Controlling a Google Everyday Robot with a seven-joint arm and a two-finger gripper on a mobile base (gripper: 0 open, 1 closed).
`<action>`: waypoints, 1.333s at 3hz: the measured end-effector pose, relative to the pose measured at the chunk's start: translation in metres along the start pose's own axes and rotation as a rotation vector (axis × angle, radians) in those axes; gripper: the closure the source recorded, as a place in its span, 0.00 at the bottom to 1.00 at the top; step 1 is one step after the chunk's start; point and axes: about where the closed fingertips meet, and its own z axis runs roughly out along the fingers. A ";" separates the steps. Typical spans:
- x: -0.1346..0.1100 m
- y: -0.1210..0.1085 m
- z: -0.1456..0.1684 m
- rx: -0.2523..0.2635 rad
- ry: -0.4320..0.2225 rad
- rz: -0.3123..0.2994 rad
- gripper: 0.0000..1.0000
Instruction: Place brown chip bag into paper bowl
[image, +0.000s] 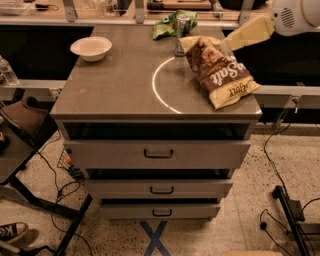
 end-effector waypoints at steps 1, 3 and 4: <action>0.000 0.002 -0.001 -0.003 0.007 -0.006 0.00; 0.016 0.006 0.059 -0.053 0.026 0.078 0.00; 0.026 0.011 0.093 -0.080 0.027 0.086 0.00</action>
Offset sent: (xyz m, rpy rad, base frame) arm 0.0278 0.0126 -0.0386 0.0574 0.0636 -0.0105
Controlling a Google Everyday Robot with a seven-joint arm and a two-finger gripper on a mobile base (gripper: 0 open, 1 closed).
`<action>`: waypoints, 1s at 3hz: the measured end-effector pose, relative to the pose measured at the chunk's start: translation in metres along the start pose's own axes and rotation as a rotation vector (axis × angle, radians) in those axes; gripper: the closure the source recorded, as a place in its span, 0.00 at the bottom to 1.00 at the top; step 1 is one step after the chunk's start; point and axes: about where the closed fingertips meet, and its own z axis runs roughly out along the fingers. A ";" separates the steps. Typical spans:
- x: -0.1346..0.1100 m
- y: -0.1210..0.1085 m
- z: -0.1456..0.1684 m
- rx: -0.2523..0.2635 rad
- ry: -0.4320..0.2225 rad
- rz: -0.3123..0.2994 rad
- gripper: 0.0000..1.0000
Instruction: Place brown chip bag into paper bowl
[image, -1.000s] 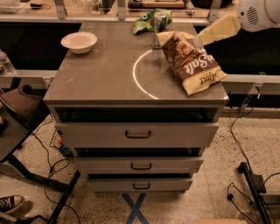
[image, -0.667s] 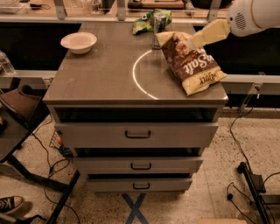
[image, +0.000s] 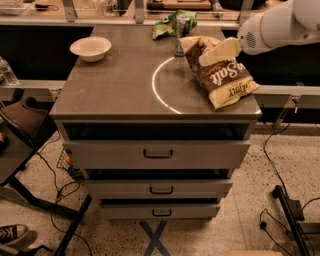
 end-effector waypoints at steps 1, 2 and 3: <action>0.016 -0.001 0.035 -0.026 0.010 0.018 0.00; 0.031 0.001 0.062 -0.052 0.015 0.035 0.00; 0.032 0.003 0.064 -0.055 0.018 0.035 0.18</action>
Offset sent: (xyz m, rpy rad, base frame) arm 0.0461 0.0171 -0.0938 0.0600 0.0726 0.0273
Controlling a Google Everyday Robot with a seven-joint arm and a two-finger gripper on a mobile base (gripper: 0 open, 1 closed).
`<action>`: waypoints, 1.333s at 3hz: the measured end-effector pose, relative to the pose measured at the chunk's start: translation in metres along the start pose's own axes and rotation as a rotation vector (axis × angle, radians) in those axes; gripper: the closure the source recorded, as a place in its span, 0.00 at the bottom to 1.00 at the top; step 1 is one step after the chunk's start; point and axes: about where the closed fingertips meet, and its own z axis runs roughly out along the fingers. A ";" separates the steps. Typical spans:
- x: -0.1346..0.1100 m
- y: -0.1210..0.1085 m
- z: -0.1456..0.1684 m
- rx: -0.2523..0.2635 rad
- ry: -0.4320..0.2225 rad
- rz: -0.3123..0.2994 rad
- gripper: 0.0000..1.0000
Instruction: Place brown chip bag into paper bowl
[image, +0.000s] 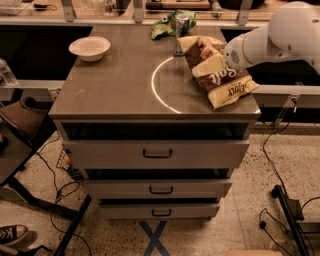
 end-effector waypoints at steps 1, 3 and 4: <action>0.001 0.002 0.004 -0.006 0.002 0.000 0.49; 0.002 0.005 0.008 -0.013 0.006 -0.001 0.96; 0.002 0.006 0.010 -0.016 0.007 -0.001 1.00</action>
Offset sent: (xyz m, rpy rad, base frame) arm 0.0005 0.0022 -0.0020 0.0005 0.0029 0.0034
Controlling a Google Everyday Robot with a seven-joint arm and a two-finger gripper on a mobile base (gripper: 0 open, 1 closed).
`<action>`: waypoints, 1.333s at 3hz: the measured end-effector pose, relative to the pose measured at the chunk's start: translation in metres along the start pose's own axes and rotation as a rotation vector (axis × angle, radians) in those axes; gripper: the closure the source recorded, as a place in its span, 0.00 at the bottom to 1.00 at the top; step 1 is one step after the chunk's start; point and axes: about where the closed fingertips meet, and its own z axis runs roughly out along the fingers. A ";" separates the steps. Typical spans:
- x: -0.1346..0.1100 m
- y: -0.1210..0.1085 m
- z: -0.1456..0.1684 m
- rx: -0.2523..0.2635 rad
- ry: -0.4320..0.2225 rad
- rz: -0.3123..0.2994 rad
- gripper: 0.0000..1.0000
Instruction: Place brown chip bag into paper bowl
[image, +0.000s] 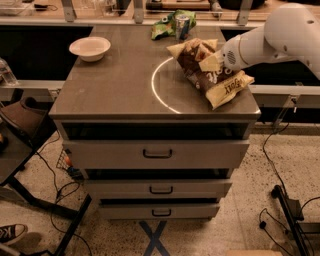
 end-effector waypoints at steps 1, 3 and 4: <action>-0.005 -0.001 -0.001 -0.002 -0.001 -0.004 1.00; -0.101 0.019 -0.075 0.029 -0.069 -0.074 1.00; -0.140 0.066 -0.080 -0.023 -0.109 -0.128 1.00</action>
Offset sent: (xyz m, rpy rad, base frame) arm -0.0027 -0.0027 0.1402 -0.0379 -0.1056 0.0036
